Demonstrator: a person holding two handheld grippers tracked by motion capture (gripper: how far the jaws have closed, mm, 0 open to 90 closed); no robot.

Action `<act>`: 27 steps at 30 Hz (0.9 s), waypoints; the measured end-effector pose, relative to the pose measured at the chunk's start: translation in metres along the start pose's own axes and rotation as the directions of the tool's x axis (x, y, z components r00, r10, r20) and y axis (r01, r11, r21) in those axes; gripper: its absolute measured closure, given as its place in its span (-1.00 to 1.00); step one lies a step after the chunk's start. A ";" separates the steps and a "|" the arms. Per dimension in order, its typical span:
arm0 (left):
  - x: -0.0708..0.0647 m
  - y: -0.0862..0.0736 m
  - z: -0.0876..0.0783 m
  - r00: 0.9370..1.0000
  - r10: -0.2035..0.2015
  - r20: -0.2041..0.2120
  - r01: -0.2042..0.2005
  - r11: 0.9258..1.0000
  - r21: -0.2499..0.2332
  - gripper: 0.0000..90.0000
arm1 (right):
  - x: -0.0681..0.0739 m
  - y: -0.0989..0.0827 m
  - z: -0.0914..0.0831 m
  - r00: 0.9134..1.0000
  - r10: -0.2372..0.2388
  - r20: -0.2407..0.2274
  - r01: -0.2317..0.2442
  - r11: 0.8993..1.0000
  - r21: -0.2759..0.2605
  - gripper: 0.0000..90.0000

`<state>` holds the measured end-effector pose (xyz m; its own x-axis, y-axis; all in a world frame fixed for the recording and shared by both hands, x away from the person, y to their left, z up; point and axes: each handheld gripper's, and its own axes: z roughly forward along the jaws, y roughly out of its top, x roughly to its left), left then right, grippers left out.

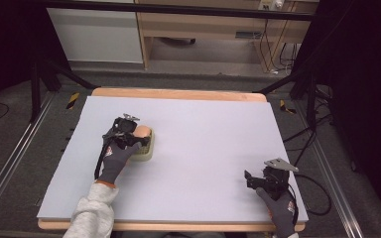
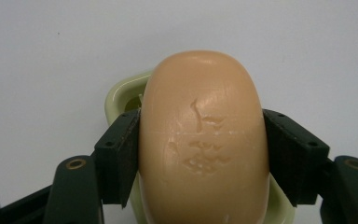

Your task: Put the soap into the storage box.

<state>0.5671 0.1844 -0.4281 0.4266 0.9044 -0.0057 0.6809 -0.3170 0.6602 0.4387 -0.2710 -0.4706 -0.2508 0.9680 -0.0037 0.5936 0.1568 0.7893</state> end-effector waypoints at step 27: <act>-0.003 -0.006 0.018 1.000 0.012 -0.020 -0.011 0.999 0.046 -0.29 | 0.000 0.000 0.000 1.000 0.002 0.003 -0.002 1.000 0.002 -0.86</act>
<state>0.5730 0.1787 -0.4458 0.4225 0.9062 0.0173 0.7028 -0.3396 0.6251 0.4389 -0.2709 -0.4707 -0.2475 0.9689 -0.0035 0.5957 0.1550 0.7881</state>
